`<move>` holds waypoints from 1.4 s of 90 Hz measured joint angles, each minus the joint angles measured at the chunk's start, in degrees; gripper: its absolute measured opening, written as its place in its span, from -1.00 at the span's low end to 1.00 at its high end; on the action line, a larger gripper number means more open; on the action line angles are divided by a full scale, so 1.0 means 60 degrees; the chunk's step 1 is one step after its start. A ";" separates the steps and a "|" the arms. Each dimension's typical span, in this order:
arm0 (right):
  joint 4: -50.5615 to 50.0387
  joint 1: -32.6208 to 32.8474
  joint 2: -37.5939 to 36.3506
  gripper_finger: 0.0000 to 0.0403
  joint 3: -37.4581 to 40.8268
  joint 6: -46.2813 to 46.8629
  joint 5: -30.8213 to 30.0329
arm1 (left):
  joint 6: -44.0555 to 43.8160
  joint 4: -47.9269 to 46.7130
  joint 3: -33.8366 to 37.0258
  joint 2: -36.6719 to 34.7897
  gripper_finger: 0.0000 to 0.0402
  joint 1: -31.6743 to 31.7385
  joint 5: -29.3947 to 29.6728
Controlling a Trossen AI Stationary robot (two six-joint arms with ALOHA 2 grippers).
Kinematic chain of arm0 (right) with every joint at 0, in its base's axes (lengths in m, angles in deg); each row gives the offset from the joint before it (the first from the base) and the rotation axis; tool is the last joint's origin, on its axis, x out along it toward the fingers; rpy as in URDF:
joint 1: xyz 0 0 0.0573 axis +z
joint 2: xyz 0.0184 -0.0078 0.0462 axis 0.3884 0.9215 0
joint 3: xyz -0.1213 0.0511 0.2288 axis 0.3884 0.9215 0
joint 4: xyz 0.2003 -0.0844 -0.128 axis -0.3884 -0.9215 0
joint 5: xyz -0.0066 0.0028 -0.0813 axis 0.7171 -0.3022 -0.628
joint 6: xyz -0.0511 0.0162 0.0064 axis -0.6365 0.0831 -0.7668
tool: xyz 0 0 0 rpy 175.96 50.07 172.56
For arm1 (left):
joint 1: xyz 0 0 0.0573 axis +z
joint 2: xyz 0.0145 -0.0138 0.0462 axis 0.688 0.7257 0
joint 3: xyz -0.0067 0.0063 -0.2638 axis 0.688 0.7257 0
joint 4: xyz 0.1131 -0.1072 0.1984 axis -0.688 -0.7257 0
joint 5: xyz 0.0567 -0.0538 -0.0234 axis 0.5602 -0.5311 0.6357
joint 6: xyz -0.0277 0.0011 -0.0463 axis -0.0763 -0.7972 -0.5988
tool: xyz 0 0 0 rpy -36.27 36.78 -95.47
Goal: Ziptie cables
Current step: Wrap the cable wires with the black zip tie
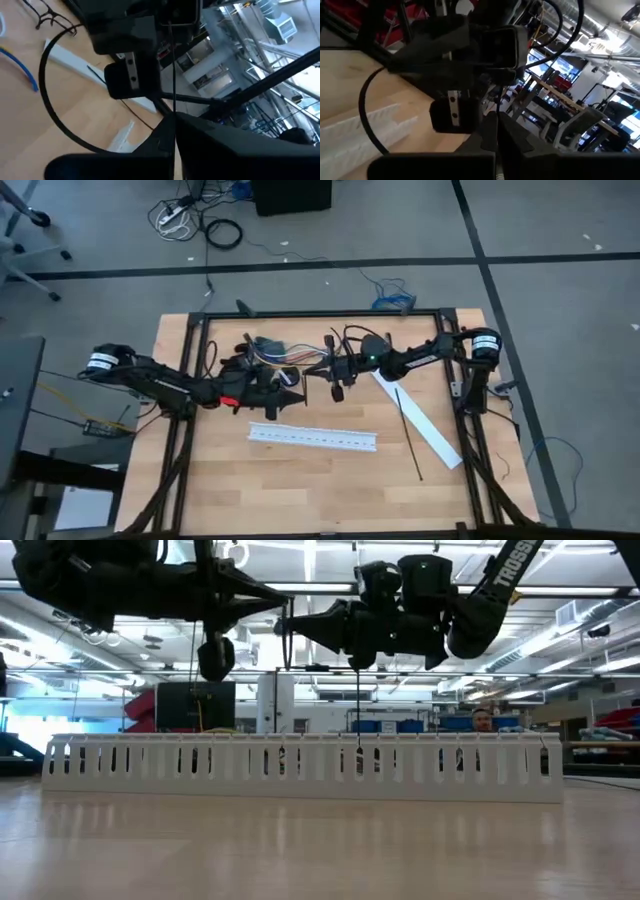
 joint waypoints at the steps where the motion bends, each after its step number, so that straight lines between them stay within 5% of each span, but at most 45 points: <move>1: -0.0002 0.0000 0.0000 -1.00 0.0000 0.0000 0.0001 | 0.0004 0.0007 0.0000 0.0000 -1.00 0.0000 0.0000; 126: -0.0137 0.0004 0.0000 -1.00 0.0000 -0.0159 -0.0500 | 0.0324 -0.0233 -0.0011 0.0011 -1.00 0.0189 -0.0357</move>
